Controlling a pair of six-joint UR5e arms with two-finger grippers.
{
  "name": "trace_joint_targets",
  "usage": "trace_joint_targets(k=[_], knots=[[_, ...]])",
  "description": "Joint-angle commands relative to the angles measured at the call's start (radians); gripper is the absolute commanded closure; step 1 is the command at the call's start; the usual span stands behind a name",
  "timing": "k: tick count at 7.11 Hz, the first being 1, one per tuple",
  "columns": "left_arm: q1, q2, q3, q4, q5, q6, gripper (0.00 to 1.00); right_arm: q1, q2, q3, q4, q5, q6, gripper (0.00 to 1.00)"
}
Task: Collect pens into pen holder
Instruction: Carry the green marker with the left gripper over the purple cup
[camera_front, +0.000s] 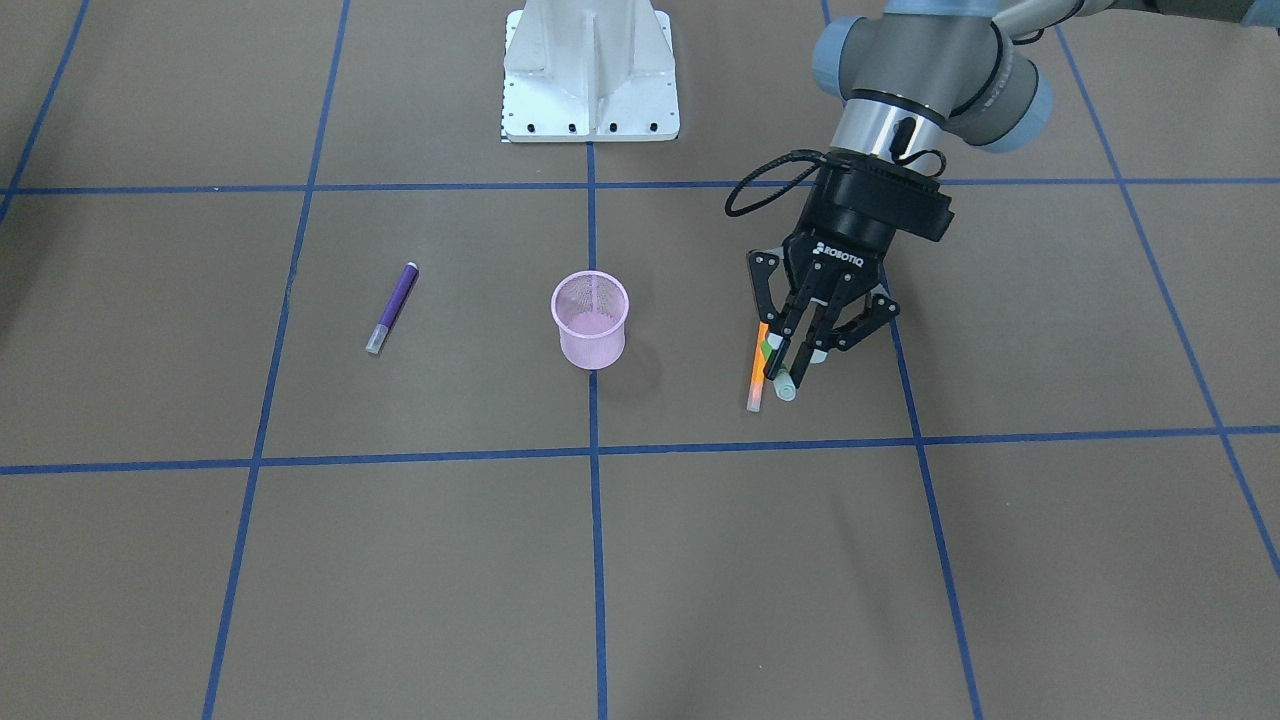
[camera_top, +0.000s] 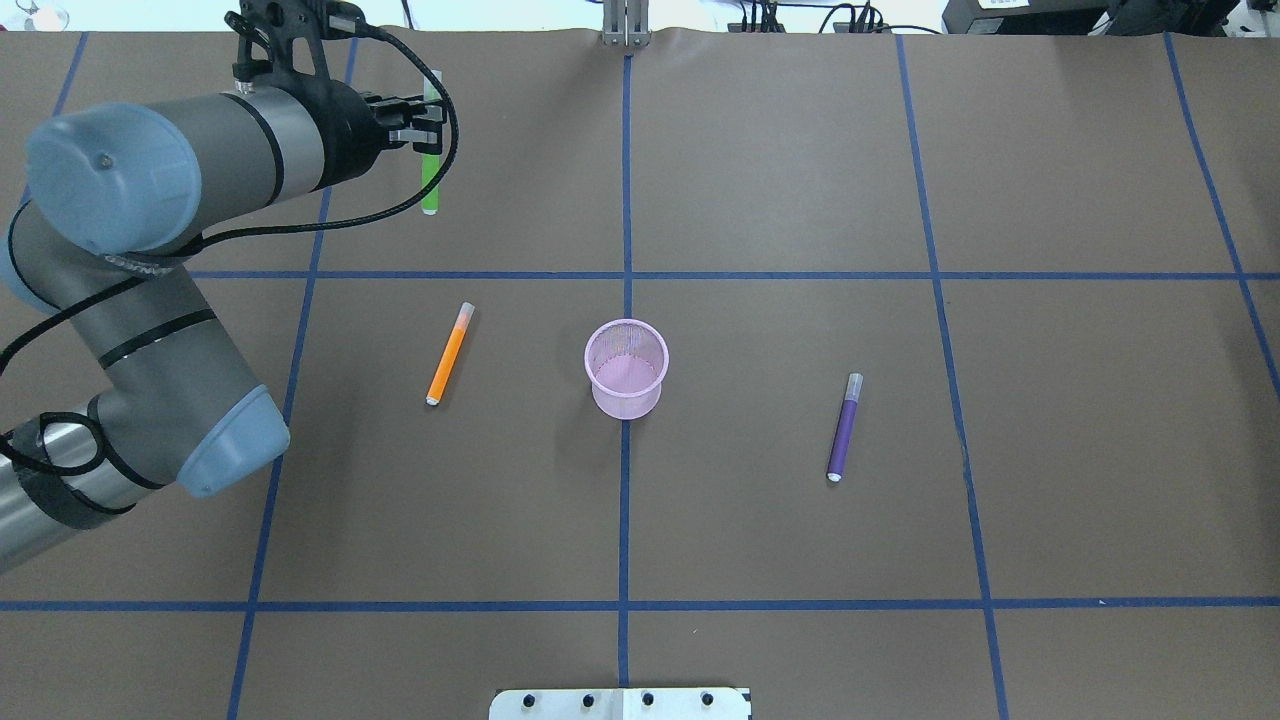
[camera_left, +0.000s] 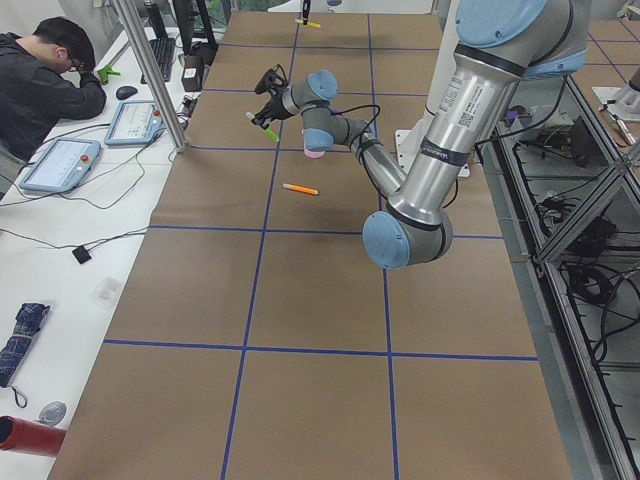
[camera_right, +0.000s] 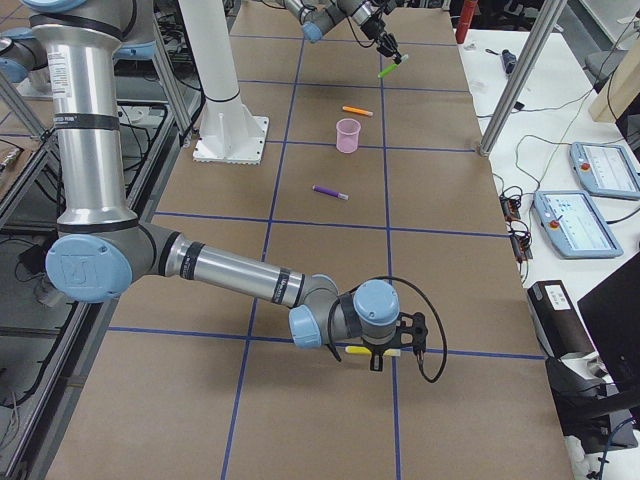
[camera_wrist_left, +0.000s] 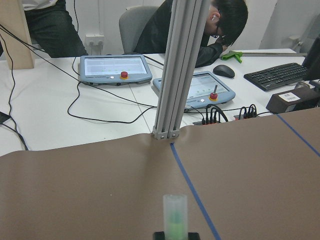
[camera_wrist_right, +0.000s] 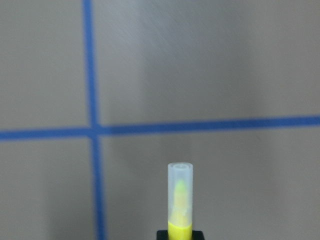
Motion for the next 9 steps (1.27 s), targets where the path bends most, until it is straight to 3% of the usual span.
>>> trace_joint_targets(k=[1,3,4,6,9], knots=[[0.110,-0.024,0.003,-0.032,0.119,-0.082,1.00,-0.001,0.020,0.136,0.002,-0.003,0.078,1.00],[0.228,-0.025,0.011,-0.093,0.270,-0.110,1.00,-0.001,0.029,0.187,0.012,0.002,0.112,1.00],[0.262,-0.021,0.028,-0.126,0.320,-0.110,1.00,-0.001,0.038,0.187,0.073,0.003,0.142,1.00],[0.337,-0.033,0.094,-0.196,0.399,-0.110,1.00,-0.014,0.052,0.184,0.187,0.007,0.269,1.00],[0.391,-0.080,0.151,-0.223,0.450,-0.110,1.00,-0.028,0.052,0.184,0.215,0.008,0.271,1.00]])
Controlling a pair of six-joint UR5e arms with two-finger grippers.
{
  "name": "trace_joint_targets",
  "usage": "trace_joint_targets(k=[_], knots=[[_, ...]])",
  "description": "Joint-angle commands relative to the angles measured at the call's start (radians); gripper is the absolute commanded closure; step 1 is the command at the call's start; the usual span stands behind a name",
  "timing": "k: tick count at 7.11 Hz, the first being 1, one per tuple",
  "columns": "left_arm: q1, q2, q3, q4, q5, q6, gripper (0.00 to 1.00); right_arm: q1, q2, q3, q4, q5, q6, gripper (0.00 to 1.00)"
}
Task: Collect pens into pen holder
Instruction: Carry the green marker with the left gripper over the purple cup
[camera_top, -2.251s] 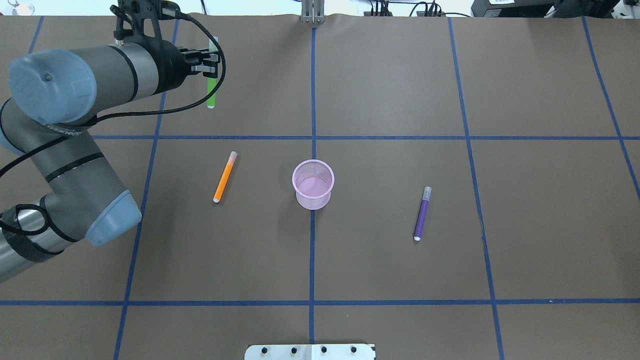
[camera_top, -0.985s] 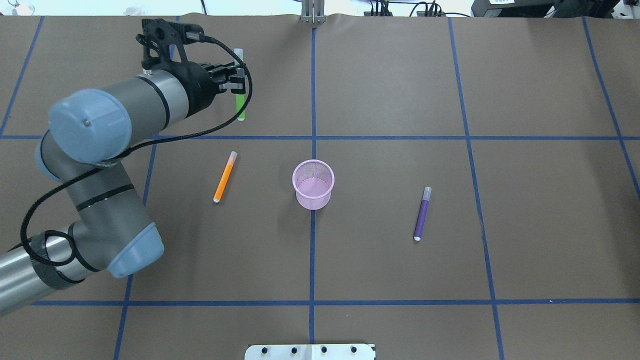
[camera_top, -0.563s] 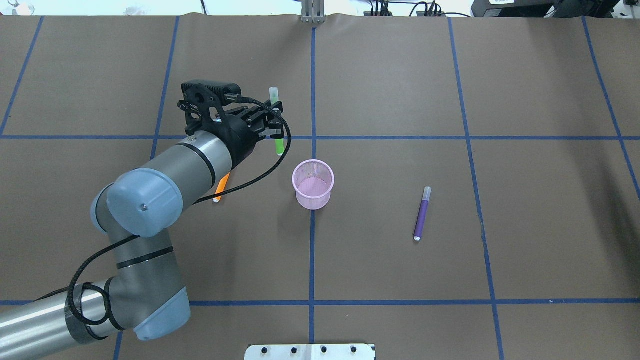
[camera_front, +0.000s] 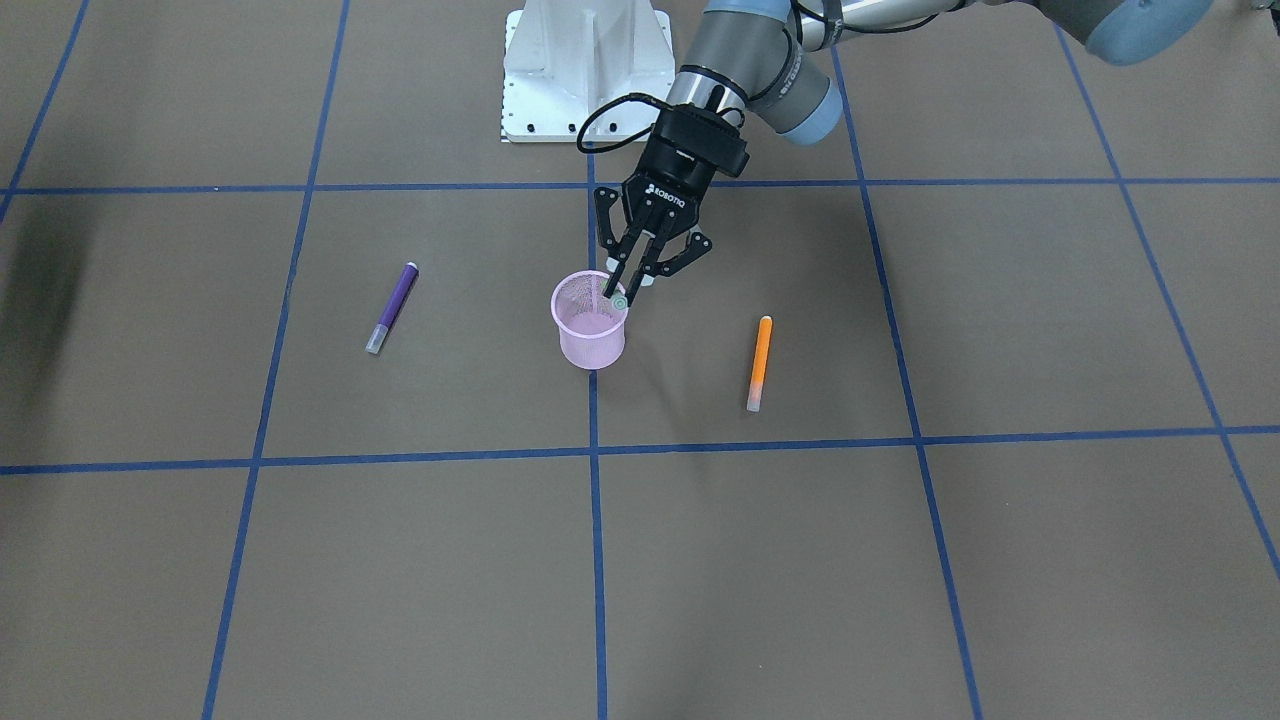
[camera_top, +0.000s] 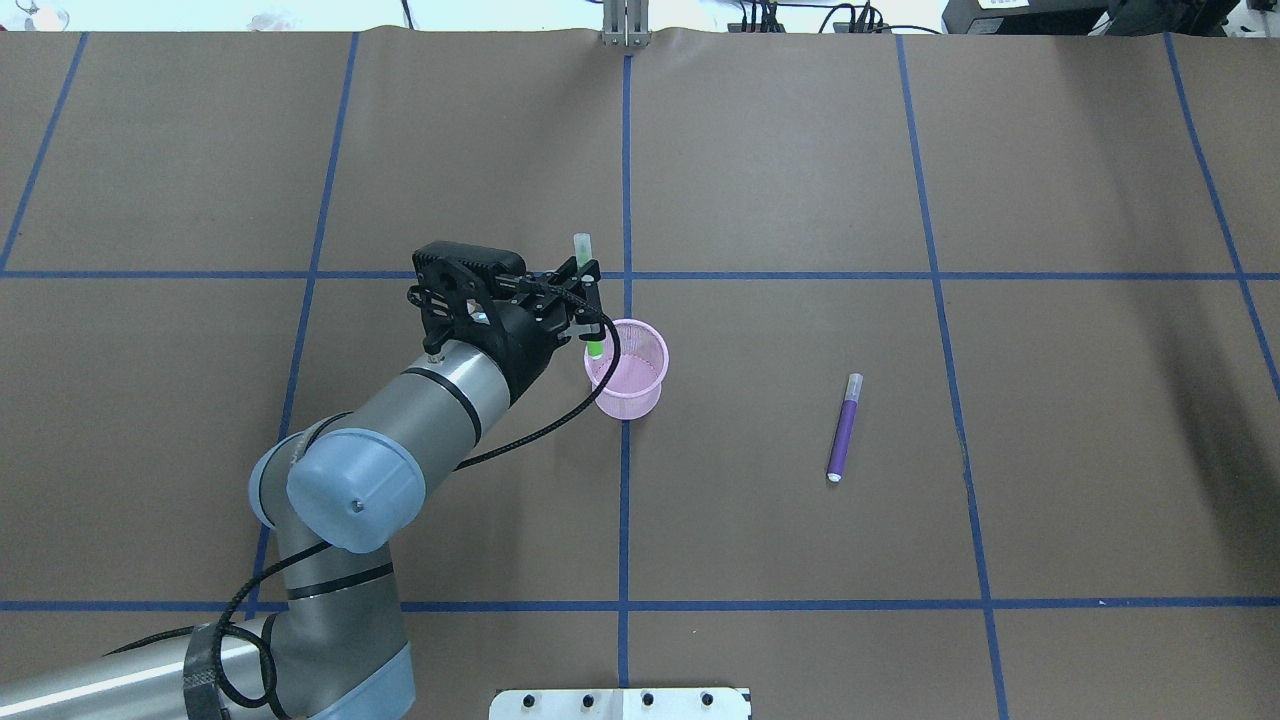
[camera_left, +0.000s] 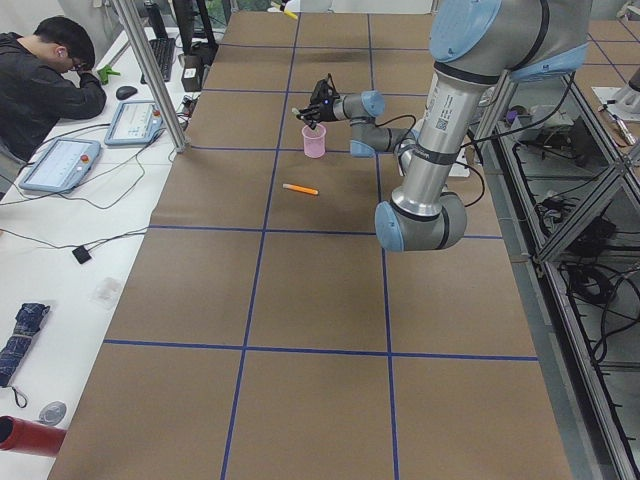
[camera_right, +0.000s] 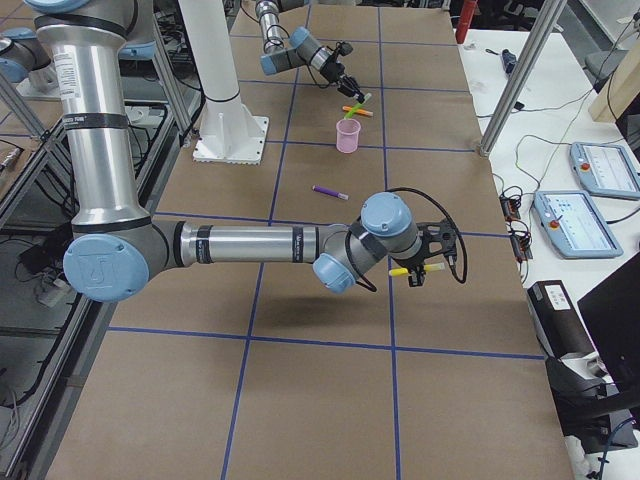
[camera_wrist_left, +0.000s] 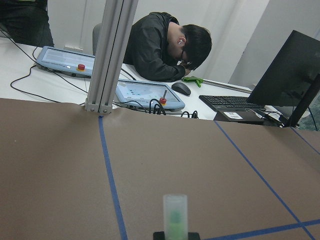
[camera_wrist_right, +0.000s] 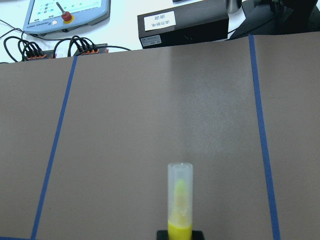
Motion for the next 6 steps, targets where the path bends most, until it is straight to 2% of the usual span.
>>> trace_joint_targets(k=[1,5,6], knots=[[0.026,-0.012,0.022,-0.005,0.017,-0.001,1.00,-0.002,0.000,0.001,0.008,0.006,0.002,1.00],[0.027,-0.039,0.094,-0.009,0.017,-0.004,1.00,-0.003,0.002,0.015,0.009,0.018,0.002,1.00],[0.027,-0.048,0.092,-0.008,0.014,-0.004,0.79,-0.002,0.002,0.017,0.009,0.020,0.002,1.00]])
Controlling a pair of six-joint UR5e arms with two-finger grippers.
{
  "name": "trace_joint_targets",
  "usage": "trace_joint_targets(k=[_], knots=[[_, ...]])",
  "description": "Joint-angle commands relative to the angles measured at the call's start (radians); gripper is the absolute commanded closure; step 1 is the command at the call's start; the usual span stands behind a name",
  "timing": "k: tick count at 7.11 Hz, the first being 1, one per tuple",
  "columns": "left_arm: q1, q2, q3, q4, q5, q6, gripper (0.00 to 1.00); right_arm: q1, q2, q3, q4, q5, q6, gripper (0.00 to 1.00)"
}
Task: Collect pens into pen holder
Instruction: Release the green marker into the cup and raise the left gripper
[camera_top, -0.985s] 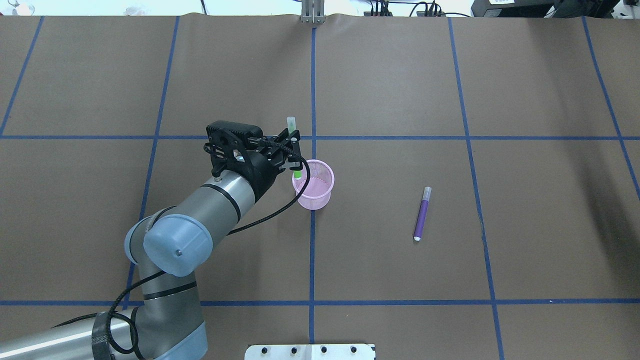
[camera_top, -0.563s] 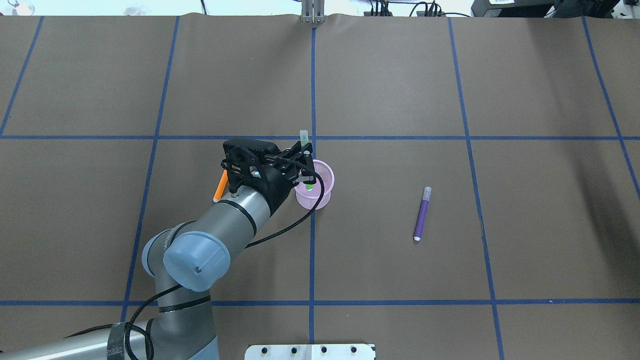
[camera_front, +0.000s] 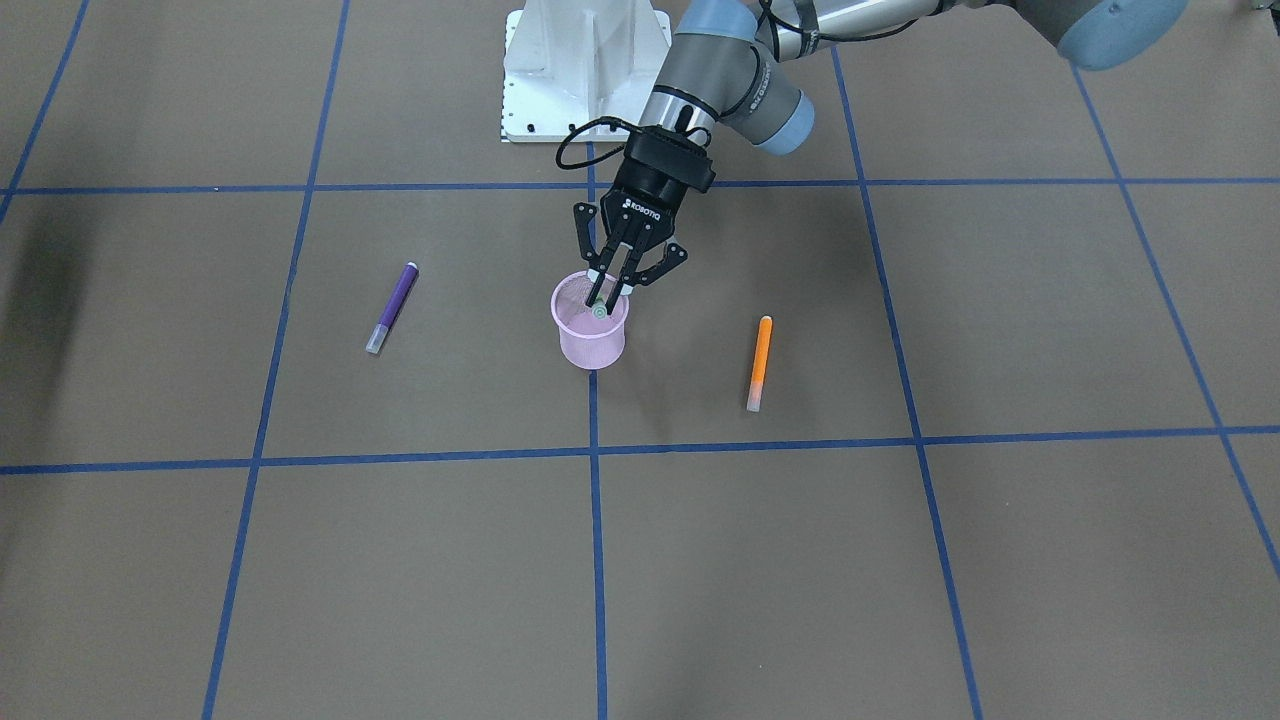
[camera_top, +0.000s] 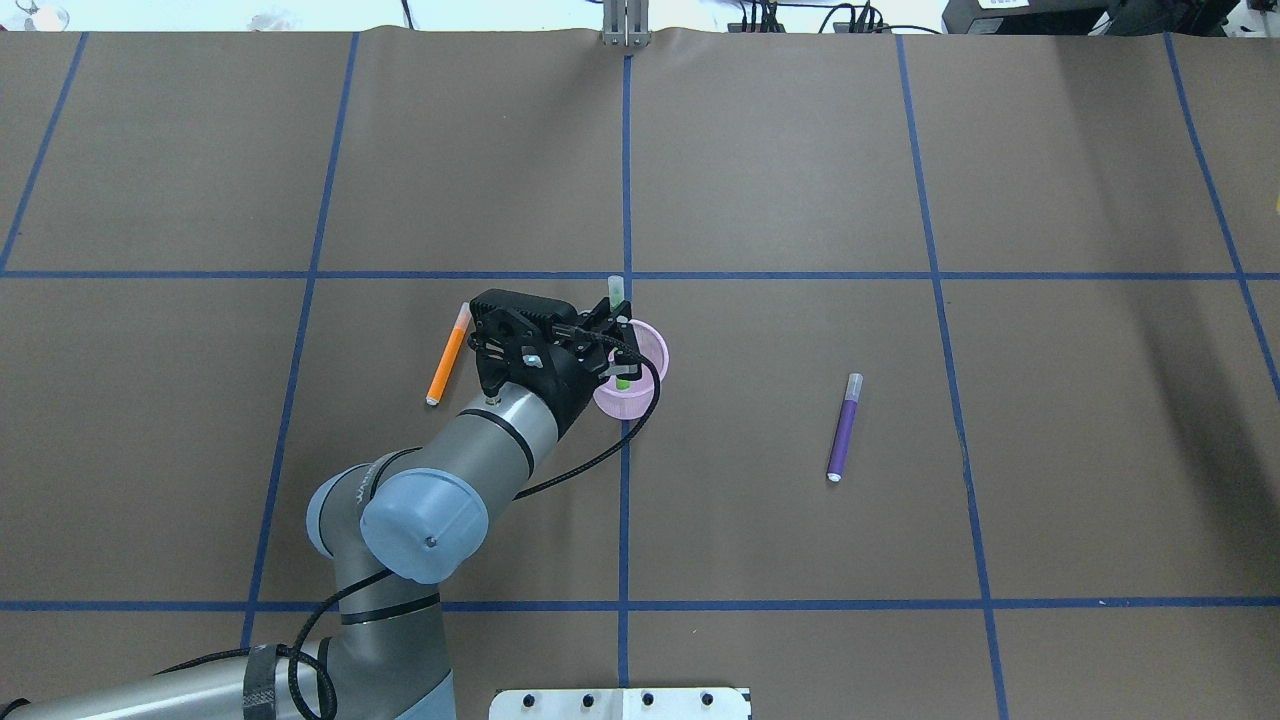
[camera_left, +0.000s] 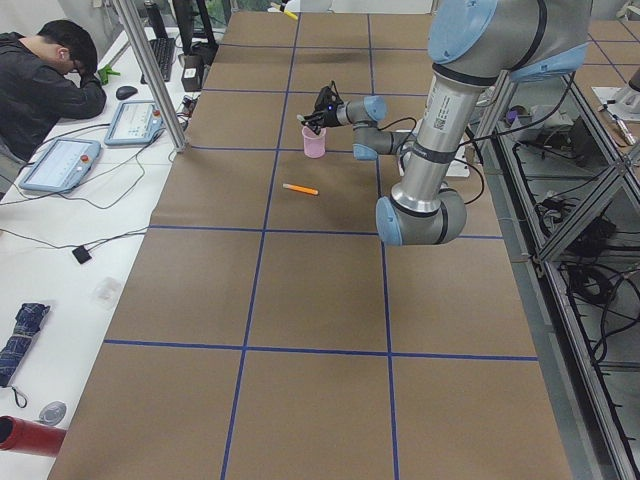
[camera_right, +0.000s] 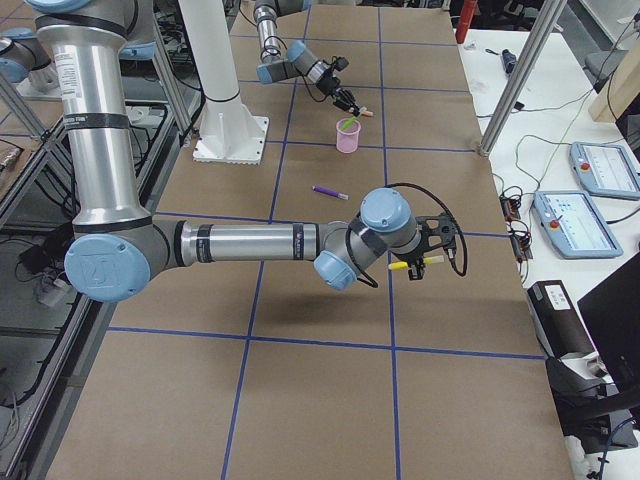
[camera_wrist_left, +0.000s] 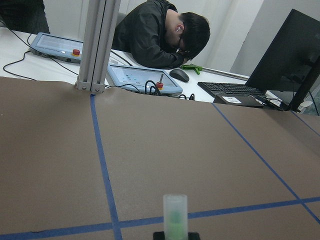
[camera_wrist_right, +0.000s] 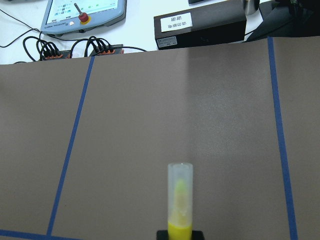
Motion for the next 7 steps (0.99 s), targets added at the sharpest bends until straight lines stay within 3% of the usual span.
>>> trace_joint_targets(k=[1,2,3,6,7], knots=[[0.001,-0.017,0.004,0.000,-0.005,0.004,0.37,0.000,0.002,0.002,0.000,0.001,0.000,1.00],[-0.001,-0.017,0.001,0.000,-0.005,0.009,0.11,0.000,0.011,0.002,0.000,0.001,0.000,1.00],[-0.001,-0.019,-0.005,0.000,-0.005,0.010,0.05,0.001,0.022,0.004,0.000,0.001,0.000,1.00],[-0.039,-0.057,-0.055,0.020,-0.034,0.006,0.04,-0.048,0.088,0.073,0.012,-0.012,0.001,1.00],[-0.074,-0.053,-0.055,0.020,-0.109,-0.007,0.03,-0.060,0.112,0.073,0.038,-0.013,0.003,1.00]])
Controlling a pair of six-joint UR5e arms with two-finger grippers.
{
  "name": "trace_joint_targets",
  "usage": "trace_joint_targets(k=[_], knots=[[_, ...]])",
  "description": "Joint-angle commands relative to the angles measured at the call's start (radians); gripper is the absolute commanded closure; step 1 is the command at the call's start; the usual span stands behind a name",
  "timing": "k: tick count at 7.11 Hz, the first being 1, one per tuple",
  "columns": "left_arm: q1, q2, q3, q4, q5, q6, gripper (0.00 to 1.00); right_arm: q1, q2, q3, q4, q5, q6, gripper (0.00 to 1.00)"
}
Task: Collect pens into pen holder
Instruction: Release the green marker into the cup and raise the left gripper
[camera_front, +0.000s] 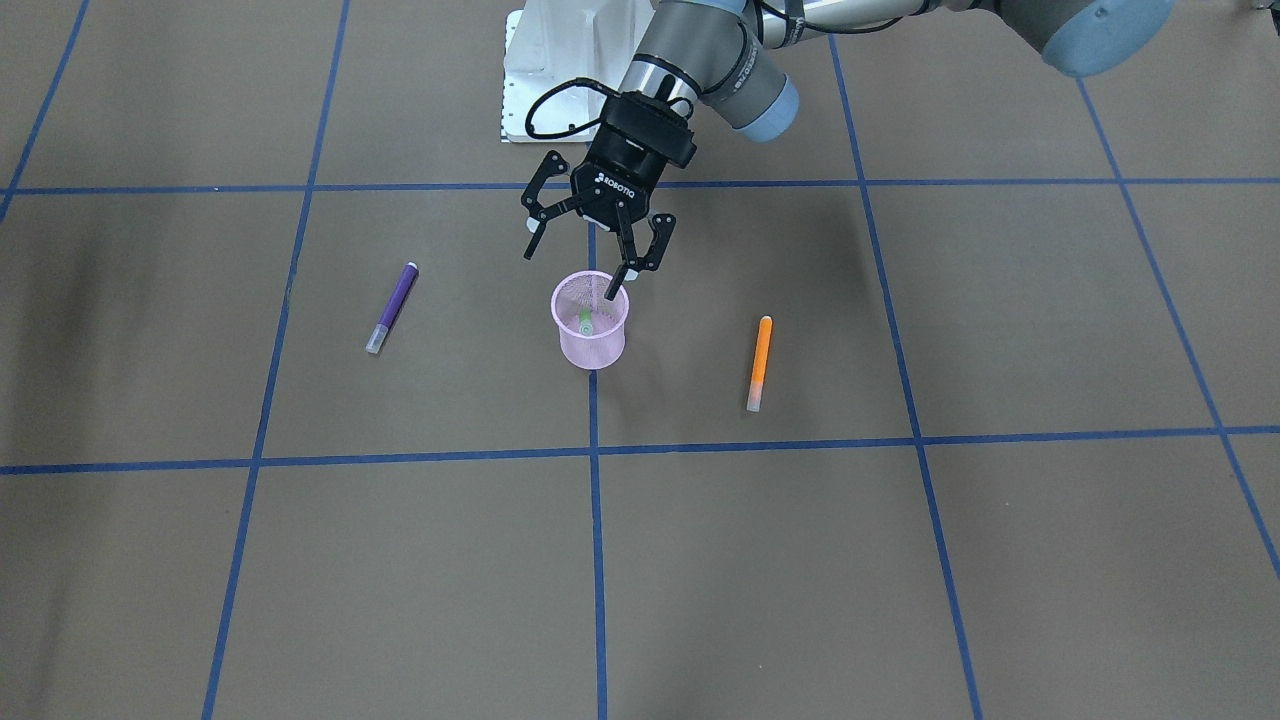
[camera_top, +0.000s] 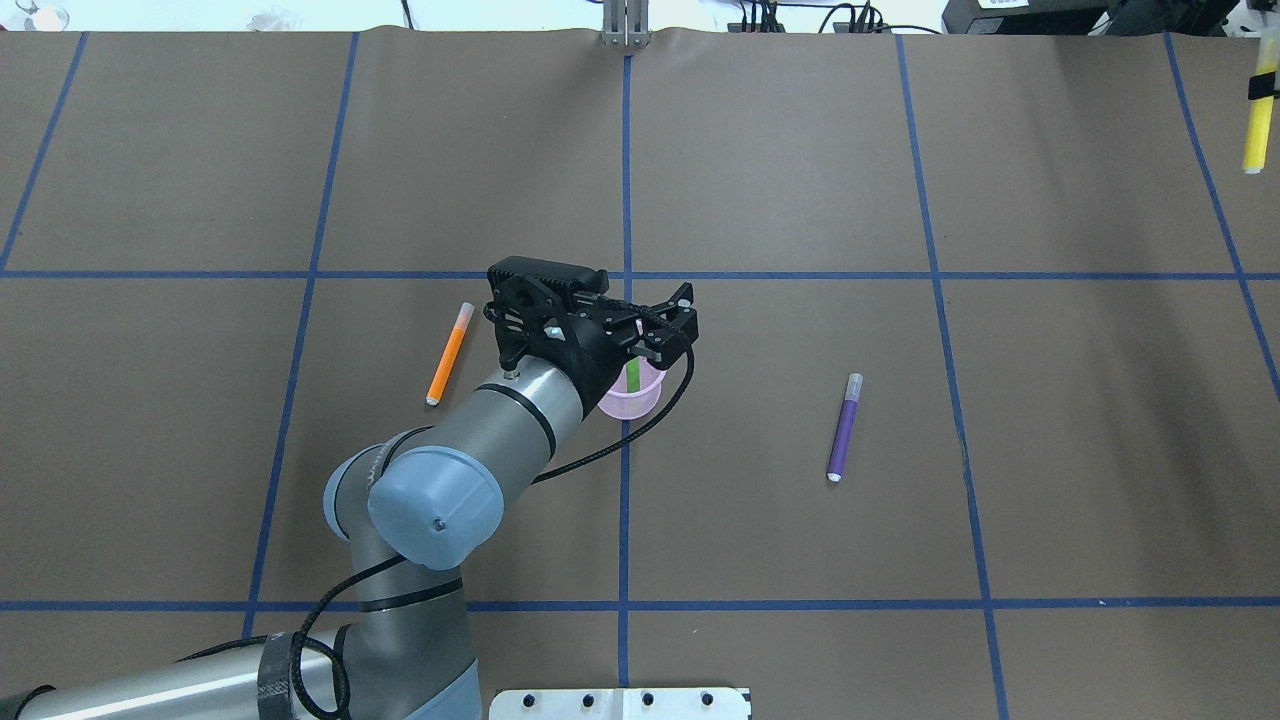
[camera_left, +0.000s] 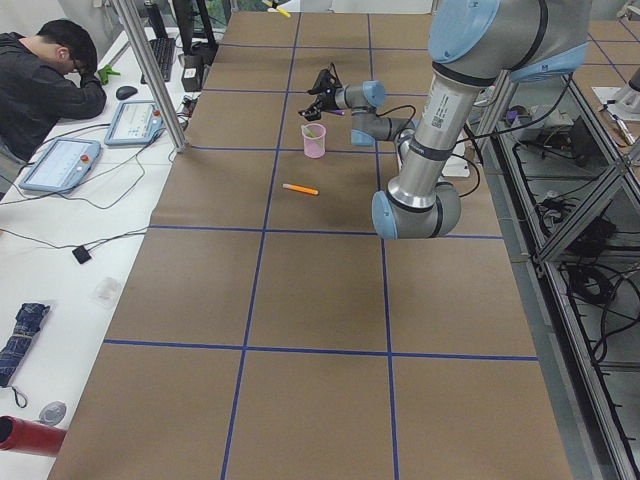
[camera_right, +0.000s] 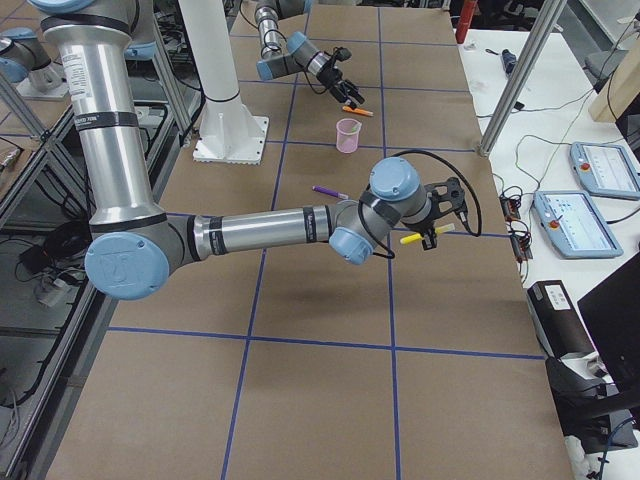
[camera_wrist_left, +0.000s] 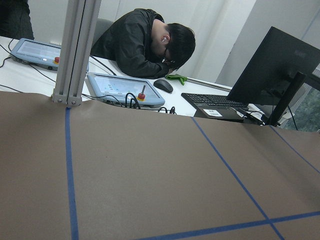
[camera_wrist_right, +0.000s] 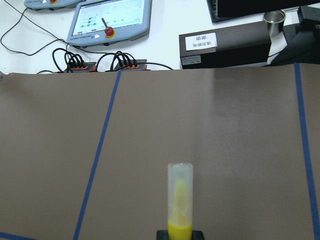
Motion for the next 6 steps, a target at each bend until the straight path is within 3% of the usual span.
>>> trace_joint_targets(k=[1,4,6], knots=[[-0.070,0.009,-0.005,0.032,-0.129,-0.013,0.02,-0.025,0.044,0.013,0.048,-0.004,0.003,1.00],[-0.257,0.009,-0.072,0.378,-0.535,-0.067,0.02,-0.059,0.073,0.013,0.207,-0.034,0.081,1.00],[-0.378,0.024,-0.071,0.488,-0.823,-0.054,0.02,-0.149,0.073,0.012,0.370,-0.163,0.177,1.00]])
